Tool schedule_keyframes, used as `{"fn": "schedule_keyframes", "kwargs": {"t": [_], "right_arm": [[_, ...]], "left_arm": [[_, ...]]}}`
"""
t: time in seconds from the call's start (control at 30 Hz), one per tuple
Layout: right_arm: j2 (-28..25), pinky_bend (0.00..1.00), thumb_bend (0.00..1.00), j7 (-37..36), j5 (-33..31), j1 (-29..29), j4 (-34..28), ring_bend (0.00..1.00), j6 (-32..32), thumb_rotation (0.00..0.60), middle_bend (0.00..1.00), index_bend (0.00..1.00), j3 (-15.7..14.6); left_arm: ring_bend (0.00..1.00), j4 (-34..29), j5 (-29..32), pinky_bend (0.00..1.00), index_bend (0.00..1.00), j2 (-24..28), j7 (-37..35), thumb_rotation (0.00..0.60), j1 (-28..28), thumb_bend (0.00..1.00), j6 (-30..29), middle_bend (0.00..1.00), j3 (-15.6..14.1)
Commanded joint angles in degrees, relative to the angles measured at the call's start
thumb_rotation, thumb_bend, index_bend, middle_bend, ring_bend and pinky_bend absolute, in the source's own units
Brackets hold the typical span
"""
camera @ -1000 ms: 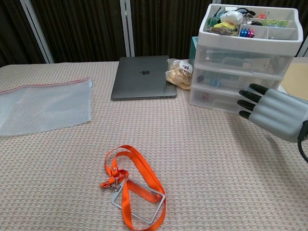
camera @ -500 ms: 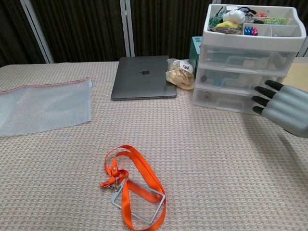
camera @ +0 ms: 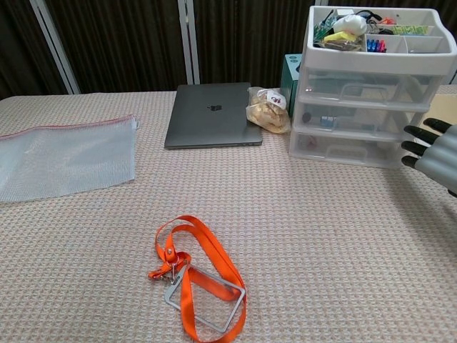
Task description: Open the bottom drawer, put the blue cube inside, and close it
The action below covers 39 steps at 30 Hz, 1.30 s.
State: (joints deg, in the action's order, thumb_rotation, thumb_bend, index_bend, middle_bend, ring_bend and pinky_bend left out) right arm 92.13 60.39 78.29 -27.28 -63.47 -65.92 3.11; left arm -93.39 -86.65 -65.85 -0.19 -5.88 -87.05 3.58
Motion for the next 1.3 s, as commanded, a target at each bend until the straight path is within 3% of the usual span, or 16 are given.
{"fn": "schedule_keyframes", "kwargs": {"t": [0.03,0.37,0.77,0.87,1.07,1.3], "right_arm": [[-0.2,0.09,0.27,-0.2,0.0,0.1,-0.1,0.00,-0.2,0.600,0.11,0.25,0.0],[-4.5,0.09,0.27,-5.0,0.7,2.4,-6.2,0.00,-4.5,0.600,0.11,0.24,0.2],[-16.7,0.09,0.18,-26.5,-2.7,11.0,-27.4,0.00,-12.8,0.600,0.07,0.19,2.2],[-21.6,0.08,0.14,-36.8,-1.1,14.2,-34.3,0.00,-15.1,0.600,0.03,0.15,1.3],[-24.3,0.06,0.09,-46.8,3.6,16.4,-34.2,0.00,-16.9,0.600,0.00,0.08,-0.5],[-24.3,0.06,0.09,-48.8,2.9,16.3,-34.1,0.00,-14.4,0.600,0.00,0.08,-1.0]], "left_arm": [[0.00,0.0,0.0,0.00,0.11,0.0,0.0,0.600,0.0,0.17,0.0,0.00,0.0],[0.00,0.0,0.1,0.00,0.11,0.2,-0.1,0.600,0.0,0.19,0.2,0.00,-0.1],[0.00,0.7,0.0,0.00,0.10,0.6,1.4,0.600,0.1,0.18,0.6,0.00,-0.6],[0.00,0.6,0.6,0.00,0.10,1.2,2.8,0.600,0.0,0.18,1.5,0.00,-0.8],[0.00,0.8,0.5,0.00,0.09,1.1,5.5,0.600,-0.2,0.16,1.6,0.00,-0.9],[0.00,1.0,0.4,0.00,0.09,0.8,6.3,0.600,-0.1,0.15,1.2,0.00,-0.9]]}}
